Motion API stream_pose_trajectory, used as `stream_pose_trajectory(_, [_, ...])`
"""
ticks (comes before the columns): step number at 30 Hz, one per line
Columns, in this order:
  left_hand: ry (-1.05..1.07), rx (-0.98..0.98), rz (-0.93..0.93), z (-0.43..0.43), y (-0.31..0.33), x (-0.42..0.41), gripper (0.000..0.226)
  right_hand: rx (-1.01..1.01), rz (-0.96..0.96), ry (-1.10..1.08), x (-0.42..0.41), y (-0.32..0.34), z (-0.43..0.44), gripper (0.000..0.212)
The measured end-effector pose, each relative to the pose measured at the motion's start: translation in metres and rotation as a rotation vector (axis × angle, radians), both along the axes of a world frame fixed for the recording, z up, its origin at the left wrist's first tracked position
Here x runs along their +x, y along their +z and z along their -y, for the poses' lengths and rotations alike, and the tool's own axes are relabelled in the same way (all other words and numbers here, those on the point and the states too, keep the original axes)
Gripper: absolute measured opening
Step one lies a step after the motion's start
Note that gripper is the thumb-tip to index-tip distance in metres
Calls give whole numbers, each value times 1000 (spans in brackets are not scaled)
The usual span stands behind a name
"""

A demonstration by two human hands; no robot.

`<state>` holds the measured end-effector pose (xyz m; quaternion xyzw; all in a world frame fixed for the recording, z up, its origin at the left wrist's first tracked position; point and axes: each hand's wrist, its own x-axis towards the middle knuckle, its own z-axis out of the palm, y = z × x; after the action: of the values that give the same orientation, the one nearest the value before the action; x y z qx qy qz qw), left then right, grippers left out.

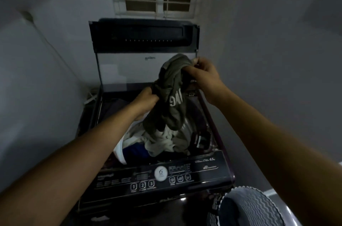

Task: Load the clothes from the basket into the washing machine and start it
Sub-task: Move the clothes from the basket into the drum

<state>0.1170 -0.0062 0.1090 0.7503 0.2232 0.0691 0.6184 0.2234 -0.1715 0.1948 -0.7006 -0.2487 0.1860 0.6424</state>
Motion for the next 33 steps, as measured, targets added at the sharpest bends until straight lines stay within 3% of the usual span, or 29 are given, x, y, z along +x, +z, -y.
stream_pose_trajectory(5, [66,-101,-162,-34,-57,-17,29,-163,18,-110,7,-71,0,19])
stream_pose_trajectory(12, [73,-105,-342,-55,-114,-38,28,-481,-77,-45,-5,-171,-8,15])
stream_pose_trajectory(16, [69,-80,-372,-67,-134,-42,28,-733,83,-82,1,-195,-14,13])
stream_pose_trajectory(22, [54,-80,-418,-74,-144,-41,42,-718,-132,-133,13,-225,-22,11])
stream_pose_trajectory(33, [-134,-32,-309,-40,-92,23,38,-669,-21,-104,33,-157,8,11])
